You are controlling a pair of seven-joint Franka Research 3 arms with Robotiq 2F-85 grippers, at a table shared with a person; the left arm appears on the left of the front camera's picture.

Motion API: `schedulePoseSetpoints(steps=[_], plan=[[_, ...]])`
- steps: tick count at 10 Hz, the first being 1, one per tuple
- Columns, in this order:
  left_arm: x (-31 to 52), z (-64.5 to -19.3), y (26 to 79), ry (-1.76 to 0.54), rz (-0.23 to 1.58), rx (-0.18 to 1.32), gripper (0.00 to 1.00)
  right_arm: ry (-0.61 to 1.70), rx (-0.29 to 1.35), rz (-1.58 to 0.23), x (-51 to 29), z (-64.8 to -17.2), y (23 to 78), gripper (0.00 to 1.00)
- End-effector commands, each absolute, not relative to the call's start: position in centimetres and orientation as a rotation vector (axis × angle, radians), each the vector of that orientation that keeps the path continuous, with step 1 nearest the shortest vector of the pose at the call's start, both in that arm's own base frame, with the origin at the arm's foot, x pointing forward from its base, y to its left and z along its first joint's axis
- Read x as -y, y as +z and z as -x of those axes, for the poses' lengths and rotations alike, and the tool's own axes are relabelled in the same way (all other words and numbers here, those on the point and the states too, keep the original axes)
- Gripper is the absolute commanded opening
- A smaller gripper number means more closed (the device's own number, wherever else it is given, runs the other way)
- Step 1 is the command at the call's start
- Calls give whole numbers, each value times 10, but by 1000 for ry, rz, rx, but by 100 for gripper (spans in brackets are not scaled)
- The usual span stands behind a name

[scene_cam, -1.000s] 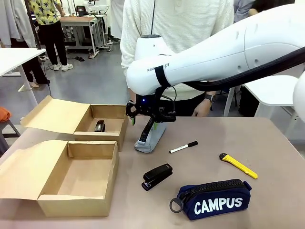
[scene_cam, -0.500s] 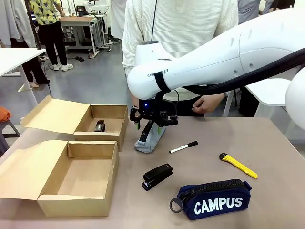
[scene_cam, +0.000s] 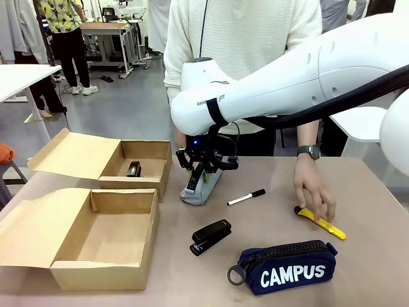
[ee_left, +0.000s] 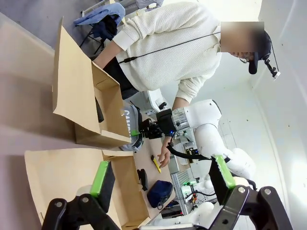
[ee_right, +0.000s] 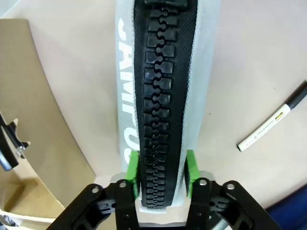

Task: Place items inside the box.
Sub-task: Pick up a Pencil pouch or Stapler and place it inside the Mailer Box closest to the robot.

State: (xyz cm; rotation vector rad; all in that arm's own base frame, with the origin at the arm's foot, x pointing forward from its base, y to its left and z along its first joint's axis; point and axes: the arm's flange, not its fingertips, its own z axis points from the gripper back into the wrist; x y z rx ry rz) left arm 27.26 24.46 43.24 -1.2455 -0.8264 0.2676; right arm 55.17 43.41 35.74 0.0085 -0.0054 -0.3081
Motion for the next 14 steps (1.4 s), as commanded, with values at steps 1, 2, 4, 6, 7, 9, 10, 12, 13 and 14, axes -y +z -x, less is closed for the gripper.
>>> schedulePoseSetpoints(steps=[1,2,4,6,7,9,10,12,13,14], plan=[[-244,-273,433,254,1256,858,100,-295,36,10,-438,-553,356,0],[-244,-273,433,254,1256,858,100,-294,33,9,-437,-552,357,0],[-244,-273,433,254,1256,858,100,-289,26,16,-438,-551,356,0],[-244,-273,433,254,1256,858,100,-276,25,21,-440,-548,355,0],[-244,-273,433,254,1256,858,100,-272,25,19,-440,-548,355,0],[-244,-273,433,254,1256,858,100,-183,-27,-27,-441,-523,373,0],[-244,-273,433,254,1256,858,100,-119,-69,-54,-434,-487,400,0],[-244,-273,433,254,1256,858,100,0,-114,-102,-396,-402,458,0],[-244,-273,433,254,1256,858,100,90,-197,-75,-381,-361,470,0],[-244,-273,433,254,1256,858,100,207,-215,-77,-367,-319,477,0]])
